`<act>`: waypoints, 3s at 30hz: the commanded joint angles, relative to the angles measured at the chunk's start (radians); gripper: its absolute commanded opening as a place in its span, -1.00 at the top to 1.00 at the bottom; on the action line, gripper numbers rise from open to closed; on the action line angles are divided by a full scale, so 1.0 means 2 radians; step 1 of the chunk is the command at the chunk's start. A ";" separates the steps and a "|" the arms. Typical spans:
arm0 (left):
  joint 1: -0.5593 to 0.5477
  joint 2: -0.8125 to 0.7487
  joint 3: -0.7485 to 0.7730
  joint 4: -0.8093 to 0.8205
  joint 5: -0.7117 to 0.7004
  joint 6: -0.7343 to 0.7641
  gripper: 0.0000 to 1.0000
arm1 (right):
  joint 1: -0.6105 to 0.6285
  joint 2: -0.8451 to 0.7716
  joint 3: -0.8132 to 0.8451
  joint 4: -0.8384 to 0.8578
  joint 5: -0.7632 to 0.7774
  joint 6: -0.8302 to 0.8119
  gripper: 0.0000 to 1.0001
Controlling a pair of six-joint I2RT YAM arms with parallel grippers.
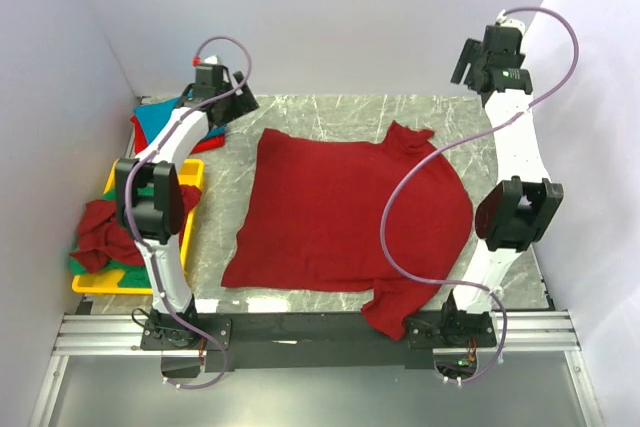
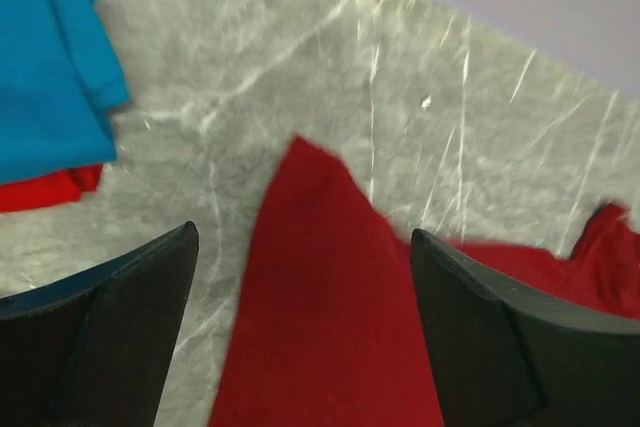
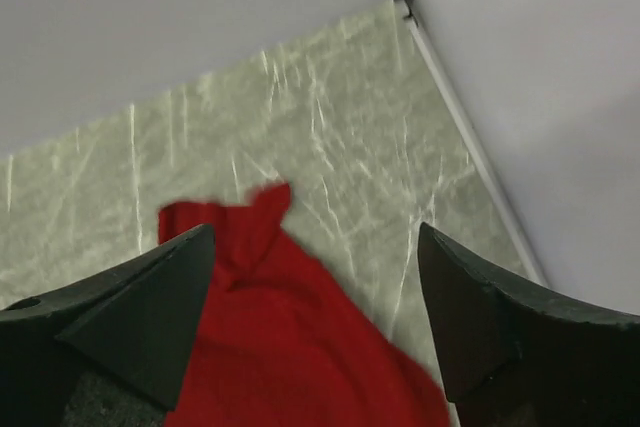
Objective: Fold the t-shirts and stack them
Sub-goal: Flatten the tshirt out
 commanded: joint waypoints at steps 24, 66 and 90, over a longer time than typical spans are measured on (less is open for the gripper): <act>-0.073 0.027 -0.078 -0.034 0.075 -0.052 -0.89 | -0.001 -0.099 -0.382 0.026 -0.180 0.089 -0.72; -0.027 0.250 0.219 0.027 0.182 -0.023 -0.88 | -0.013 0.231 0.037 -0.134 -0.206 0.068 -0.70; -0.046 -0.011 -0.103 0.009 0.100 -0.015 -0.88 | 0.003 -0.077 -0.326 -0.028 -0.246 0.089 -0.69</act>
